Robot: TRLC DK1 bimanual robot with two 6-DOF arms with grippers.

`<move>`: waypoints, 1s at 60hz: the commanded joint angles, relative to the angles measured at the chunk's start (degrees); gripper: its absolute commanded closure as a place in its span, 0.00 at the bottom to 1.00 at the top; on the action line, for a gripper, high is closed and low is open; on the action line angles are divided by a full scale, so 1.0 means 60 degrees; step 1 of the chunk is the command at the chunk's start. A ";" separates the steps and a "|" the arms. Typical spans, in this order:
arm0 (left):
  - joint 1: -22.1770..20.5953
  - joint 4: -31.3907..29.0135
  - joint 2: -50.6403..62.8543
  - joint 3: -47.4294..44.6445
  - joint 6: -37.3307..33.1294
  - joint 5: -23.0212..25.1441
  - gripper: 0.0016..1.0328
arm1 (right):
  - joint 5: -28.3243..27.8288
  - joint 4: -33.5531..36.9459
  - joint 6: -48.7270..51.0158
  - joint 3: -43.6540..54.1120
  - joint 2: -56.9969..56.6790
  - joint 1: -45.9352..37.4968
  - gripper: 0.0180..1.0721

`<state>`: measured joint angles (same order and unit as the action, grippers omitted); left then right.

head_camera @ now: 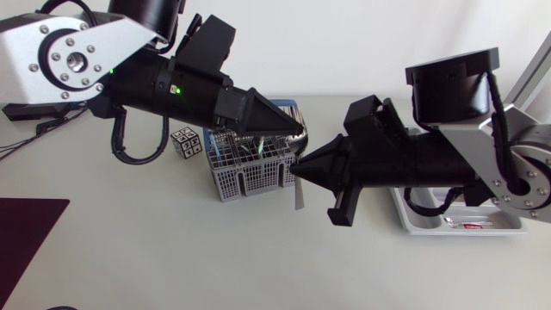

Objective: Transfer all utensils from the basket to the drawer tray.

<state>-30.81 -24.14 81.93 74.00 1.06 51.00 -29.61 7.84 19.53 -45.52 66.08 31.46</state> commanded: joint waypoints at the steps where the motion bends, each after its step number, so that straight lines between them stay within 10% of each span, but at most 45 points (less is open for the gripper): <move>1: 0.0066 0.0010 0.0114 0.0367 0.0116 0.0318 0.93 | -0.0046 -0.0017 -0.0179 0.0233 0.0104 0.0279 0.95; 12: 0.0330 0.0083 0.0056 0.0968 0.0292 0.0318 0.36 | 0.0100 0.0232 -0.0149 0.0262 0.0177 0.0484 0.95; 19: 0.0623 0.0669 0.0056 0.1613 0.0951 0.0318 0.22 | 0.0173 0.0364 -0.0091 0.0394 0.0309 0.0469 0.95; 37: 0.1721 0.0523 0.0056 0.2374 0.1098 -0.0019 0.18 | 0.1331 0.0847 -0.0105 0.0203 0.0470 -0.1362 0.95; 60: 0.1736 -0.0810 0.0100 0.0836 -0.1729 -0.3403 0.18 | 0.4641 0.0979 -0.0003 -0.1950 0.2829 -0.5449 0.95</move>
<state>-20.32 -28.58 81.93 81.45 -6.46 31.97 -5.15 13.91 19.20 -53.63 80.07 0.89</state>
